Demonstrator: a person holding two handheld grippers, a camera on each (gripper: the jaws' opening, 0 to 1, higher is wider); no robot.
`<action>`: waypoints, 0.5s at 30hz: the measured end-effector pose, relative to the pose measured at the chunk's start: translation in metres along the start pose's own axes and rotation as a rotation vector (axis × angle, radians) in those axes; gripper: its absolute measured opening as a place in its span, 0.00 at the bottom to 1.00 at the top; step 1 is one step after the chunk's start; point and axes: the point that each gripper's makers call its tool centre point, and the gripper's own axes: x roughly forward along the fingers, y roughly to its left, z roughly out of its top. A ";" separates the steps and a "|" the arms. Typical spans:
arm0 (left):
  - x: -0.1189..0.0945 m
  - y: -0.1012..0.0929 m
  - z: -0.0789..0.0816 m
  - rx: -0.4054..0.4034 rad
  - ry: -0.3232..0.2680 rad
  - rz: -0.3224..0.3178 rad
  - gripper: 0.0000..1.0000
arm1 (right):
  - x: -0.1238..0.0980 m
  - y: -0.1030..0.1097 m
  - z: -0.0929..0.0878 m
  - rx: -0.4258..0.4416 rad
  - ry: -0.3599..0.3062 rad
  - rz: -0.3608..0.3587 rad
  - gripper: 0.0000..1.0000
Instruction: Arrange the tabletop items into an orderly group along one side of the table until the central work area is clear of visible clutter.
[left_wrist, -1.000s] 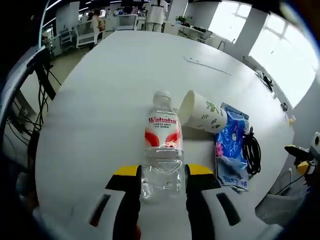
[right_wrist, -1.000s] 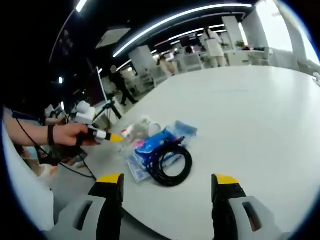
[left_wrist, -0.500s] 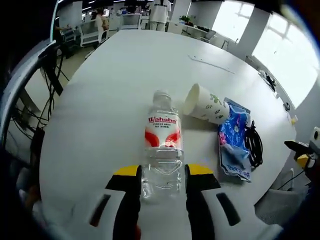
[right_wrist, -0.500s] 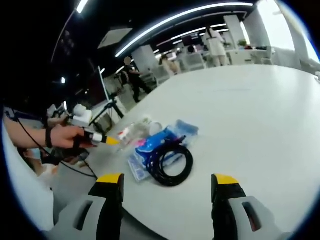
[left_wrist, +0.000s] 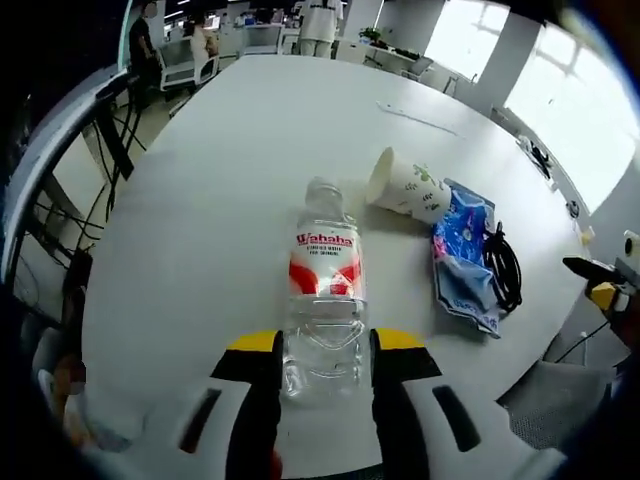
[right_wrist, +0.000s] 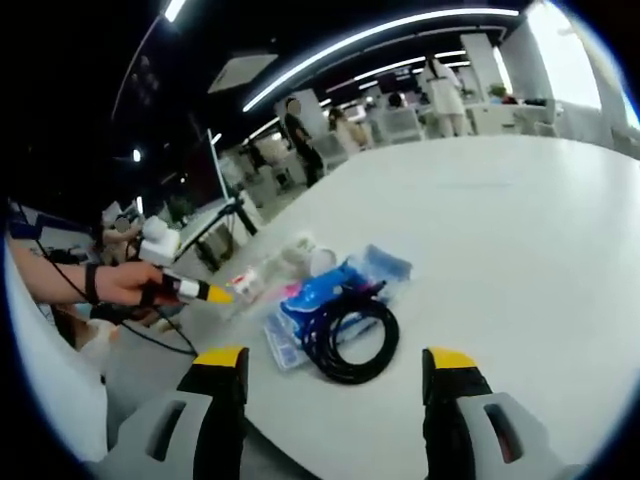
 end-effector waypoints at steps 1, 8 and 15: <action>-0.001 0.000 -0.001 -0.001 0.001 -0.002 0.33 | 0.000 0.001 0.000 -0.001 0.002 0.002 0.72; -0.009 0.005 -0.013 0.006 0.015 -0.004 0.33 | 0.005 0.010 -0.005 -0.014 0.023 0.020 0.71; -0.015 0.009 -0.022 0.014 0.038 -0.005 0.33 | 0.010 0.015 -0.002 -0.029 0.031 0.033 0.71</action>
